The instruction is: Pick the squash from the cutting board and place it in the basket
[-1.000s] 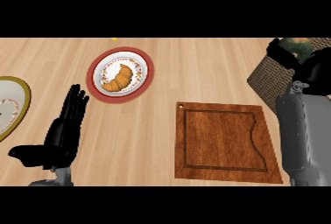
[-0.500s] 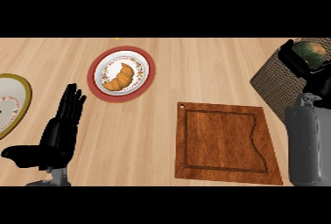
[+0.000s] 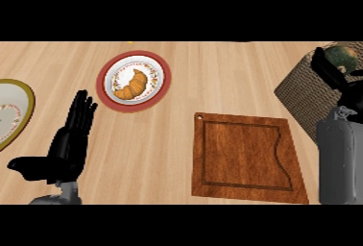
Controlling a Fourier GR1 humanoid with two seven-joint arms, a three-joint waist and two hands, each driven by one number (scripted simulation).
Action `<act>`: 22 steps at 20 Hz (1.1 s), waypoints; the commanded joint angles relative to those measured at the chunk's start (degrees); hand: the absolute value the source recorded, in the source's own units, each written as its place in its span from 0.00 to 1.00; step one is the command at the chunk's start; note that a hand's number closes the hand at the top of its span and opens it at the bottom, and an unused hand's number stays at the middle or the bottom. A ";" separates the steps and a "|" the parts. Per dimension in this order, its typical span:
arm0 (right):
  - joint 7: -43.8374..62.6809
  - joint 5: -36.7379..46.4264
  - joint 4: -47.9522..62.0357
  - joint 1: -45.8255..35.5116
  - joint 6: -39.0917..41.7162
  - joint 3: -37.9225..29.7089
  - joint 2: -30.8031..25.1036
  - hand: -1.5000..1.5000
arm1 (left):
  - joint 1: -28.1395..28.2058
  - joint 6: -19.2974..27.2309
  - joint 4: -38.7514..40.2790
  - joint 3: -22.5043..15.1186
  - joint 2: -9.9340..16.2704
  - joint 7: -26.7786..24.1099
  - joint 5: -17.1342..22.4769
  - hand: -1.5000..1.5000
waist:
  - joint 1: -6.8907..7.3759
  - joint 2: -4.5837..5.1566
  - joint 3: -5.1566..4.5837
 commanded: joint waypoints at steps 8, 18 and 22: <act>-2.94 -0.30 1.20 5.49 -8.62 -1.46 -0.65 0.00 | 0.14 -0.47 0.06 0.31 0.24 0.75 -0.07 0.50 | -0.74 1.26 2.18; 2.35 9.58 -14.74 10.19 -4.86 -0.37 -0.35 0.00 | 0.73 -0.89 -2.07 1.32 0.25 1.52 0.40 0.50 | -1.30 0.85 2.11; 3.66 10.73 -21.81 14.36 -6.20 -2.08 1.05 0.00 | 0.19 -1.39 -0.78 1.61 0.19 1.71 0.39 0.50 | -1.35 0.90 2.13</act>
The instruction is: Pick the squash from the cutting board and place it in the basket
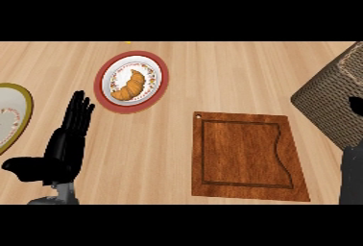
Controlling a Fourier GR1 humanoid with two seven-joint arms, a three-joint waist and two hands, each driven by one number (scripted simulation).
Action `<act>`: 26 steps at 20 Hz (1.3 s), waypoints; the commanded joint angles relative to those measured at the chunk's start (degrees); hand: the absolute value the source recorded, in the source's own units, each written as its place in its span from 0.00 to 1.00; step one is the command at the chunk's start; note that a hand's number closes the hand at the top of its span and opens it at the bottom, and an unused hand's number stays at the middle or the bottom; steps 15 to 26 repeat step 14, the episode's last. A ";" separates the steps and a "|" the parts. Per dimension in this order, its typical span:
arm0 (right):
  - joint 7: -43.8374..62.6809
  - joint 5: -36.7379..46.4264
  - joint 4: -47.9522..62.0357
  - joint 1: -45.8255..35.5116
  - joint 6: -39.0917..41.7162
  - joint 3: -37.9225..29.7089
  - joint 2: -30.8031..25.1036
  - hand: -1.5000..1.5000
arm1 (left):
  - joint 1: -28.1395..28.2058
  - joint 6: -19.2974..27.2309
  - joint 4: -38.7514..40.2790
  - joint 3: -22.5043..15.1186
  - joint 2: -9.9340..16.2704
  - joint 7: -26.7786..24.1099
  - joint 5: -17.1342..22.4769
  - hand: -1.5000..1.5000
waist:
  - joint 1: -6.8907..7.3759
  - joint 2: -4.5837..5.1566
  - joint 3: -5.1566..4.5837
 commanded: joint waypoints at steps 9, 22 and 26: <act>0.87 -4.39 -36.73 17.64 10.17 -0.71 4.94 0.00 | 0.60 -1.76 1.44 1.67 0.25 -1.64 0.44 0.50 | -0.78 0.21 0.65; -0.30 -12.07 -43.78 25.77 6.82 1.88 6.38 0.00 | -0.82 -1.98 5.40 1.53 -1.32 -4.11 -0.34 0.50 | -0.57 0.35 0.69; -0.30 -12.07 -43.78 25.77 6.82 1.88 6.38 0.00 | -0.82 -1.98 5.40 1.53 -1.32 -4.11 -0.34 0.50 | -0.57 0.35 0.69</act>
